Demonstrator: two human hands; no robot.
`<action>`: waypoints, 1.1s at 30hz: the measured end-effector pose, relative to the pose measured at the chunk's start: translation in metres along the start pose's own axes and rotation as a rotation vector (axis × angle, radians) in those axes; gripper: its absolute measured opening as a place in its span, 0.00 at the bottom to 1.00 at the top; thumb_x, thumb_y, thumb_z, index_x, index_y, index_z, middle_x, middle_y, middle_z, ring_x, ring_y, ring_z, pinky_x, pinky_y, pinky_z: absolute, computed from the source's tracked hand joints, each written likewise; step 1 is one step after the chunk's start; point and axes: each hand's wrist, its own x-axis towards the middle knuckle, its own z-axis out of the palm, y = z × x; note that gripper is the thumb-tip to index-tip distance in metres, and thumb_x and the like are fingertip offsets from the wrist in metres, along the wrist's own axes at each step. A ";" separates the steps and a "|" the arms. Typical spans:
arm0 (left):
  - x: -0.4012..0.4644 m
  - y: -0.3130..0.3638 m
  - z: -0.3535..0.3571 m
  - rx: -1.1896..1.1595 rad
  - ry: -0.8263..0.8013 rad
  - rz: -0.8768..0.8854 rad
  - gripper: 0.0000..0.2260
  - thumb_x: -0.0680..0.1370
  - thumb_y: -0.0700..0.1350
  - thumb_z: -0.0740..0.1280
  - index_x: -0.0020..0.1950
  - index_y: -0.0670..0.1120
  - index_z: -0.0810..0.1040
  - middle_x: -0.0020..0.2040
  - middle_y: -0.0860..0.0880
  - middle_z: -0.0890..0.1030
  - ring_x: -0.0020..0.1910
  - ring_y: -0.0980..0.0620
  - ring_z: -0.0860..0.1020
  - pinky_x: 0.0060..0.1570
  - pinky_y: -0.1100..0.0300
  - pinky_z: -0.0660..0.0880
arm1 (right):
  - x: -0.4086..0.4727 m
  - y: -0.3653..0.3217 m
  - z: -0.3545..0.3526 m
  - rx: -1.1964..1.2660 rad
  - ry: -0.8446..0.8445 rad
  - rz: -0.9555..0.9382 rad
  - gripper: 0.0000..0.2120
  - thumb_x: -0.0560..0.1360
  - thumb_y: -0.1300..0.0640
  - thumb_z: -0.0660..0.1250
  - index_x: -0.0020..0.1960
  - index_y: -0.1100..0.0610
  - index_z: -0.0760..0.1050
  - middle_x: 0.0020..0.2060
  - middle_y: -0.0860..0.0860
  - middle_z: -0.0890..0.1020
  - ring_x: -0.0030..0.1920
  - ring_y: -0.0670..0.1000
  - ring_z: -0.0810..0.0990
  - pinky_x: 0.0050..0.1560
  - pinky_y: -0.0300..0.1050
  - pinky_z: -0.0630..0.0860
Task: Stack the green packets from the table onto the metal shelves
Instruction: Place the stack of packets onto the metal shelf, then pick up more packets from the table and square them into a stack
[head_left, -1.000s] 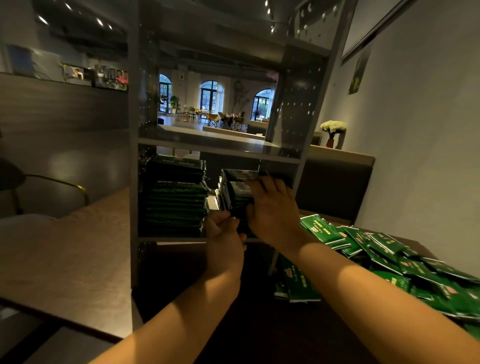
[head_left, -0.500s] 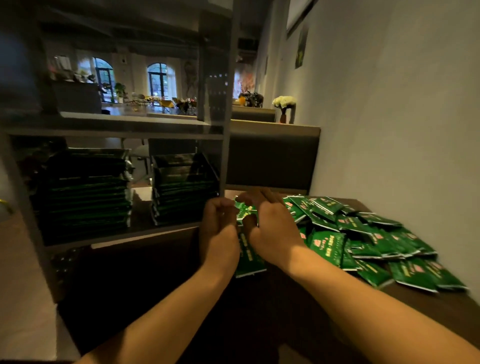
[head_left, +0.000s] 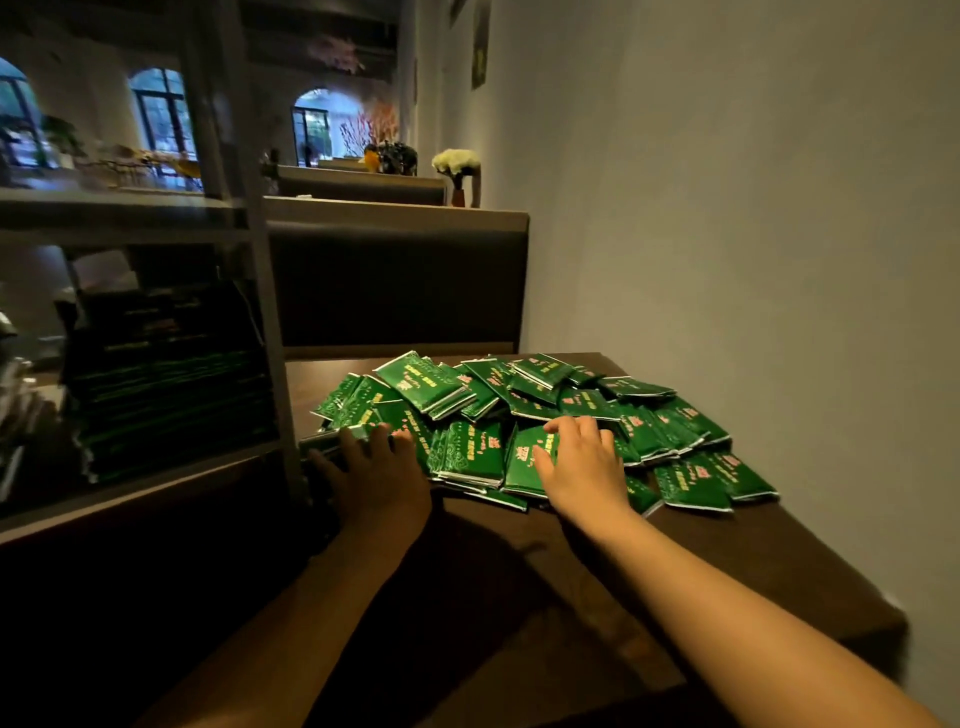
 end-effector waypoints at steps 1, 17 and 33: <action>0.002 0.001 0.000 -0.003 -0.008 -0.031 0.21 0.80 0.52 0.58 0.72 0.52 0.62 0.76 0.46 0.58 0.76 0.36 0.50 0.67 0.28 0.42 | 0.001 0.003 0.002 -0.022 -0.003 0.034 0.20 0.78 0.43 0.61 0.67 0.50 0.66 0.65 0.51 0.69 0.65 0.56 0.66 0.63 0.53 0.67; -0.014 -0.021 -0.009 -0.070 0.054 0.034 0.30 0.77 0.59 0.63 0.73 0.50 0.56 0.72 0.46 0.63 0.69 0.42 0.65 0.64 0.48 0.64 | -0.016 0.024 -0.001 0.156 -0.185 0.228 0.44 0.72 0.48 0.73 0.78 0.52 0.50 0.67 0.53 0.74 0.67 0.56 0.73 0.67 0.56 0.69; -0.042 0.011 -0.027 -1.352 -0.083 0.192 0.30 0.68 0.47 0.76 0.62 0.67 0.66 0.50 0.61 0.79 0.44 0.63 0.81 0.40 0.64 0.80 | -0.063 0.003 0.010 0.625 -0.152 0.193 0.13 0.78 0.58 0.65 0.62 0.50 0.75 0.62 0.50 0.78 0.65 0.56 0.75 0.63 0.49 0.72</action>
